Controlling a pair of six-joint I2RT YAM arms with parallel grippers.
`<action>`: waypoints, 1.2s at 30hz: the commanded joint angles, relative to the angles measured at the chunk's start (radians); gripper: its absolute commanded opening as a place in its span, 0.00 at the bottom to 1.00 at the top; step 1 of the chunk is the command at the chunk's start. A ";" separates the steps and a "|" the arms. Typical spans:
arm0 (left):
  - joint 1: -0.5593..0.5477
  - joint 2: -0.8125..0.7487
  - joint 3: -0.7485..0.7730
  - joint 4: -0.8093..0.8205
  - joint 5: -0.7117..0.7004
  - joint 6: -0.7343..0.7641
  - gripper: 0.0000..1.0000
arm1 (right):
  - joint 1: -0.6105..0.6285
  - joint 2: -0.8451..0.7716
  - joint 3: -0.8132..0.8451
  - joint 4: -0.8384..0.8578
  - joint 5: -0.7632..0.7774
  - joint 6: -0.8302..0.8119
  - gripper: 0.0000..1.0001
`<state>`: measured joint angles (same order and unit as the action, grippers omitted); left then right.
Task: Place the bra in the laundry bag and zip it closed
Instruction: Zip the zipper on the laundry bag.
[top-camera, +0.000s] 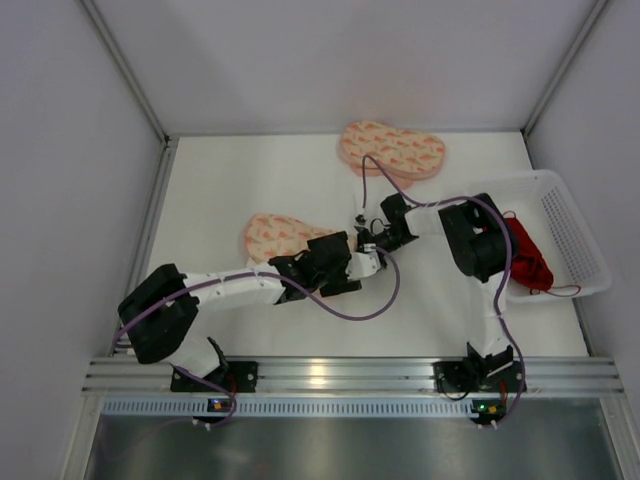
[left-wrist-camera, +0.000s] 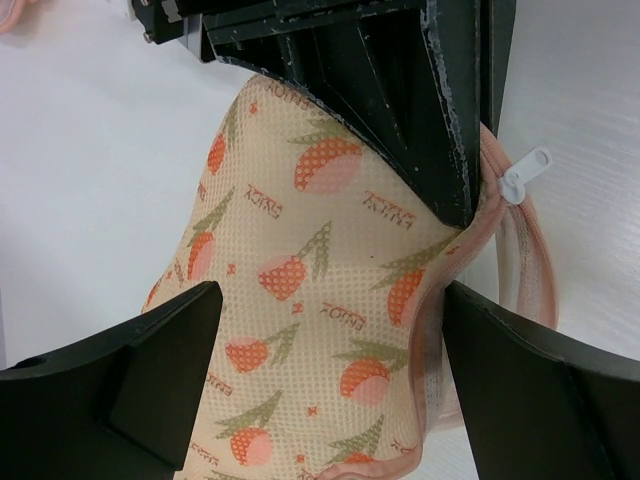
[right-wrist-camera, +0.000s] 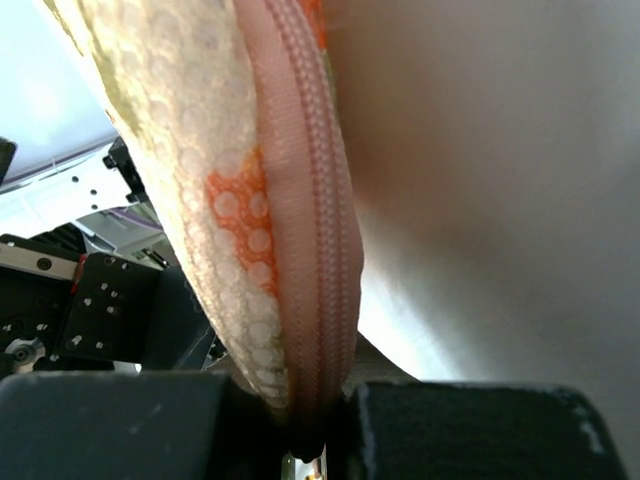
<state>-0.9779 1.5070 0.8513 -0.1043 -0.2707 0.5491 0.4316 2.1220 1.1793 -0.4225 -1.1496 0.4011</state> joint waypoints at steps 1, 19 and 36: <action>0.016 -0.007 -0.040 0.028 -0.064 0.034 0.94 | 0.027 0.006 0.017 -0.061 -0.074 -0.016 0.00; -0.030 0.078 -0.233 0.531 -0.208 0.276 0.96 | 0.045 0.027 0.000 -0.079 -0.136 -0.033 0.00; -0.088 -0.140 -0.120 -0.162 0.220 -0.023 0.86 | 0.047 0.046 0.031 -0.053 -0.093 -0.013 0.00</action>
<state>-1.0546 1.4078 0.7231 -0.0994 -0.1749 0.6113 0.4652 2.1387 1.1816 -0.4503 -1.2118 0.3573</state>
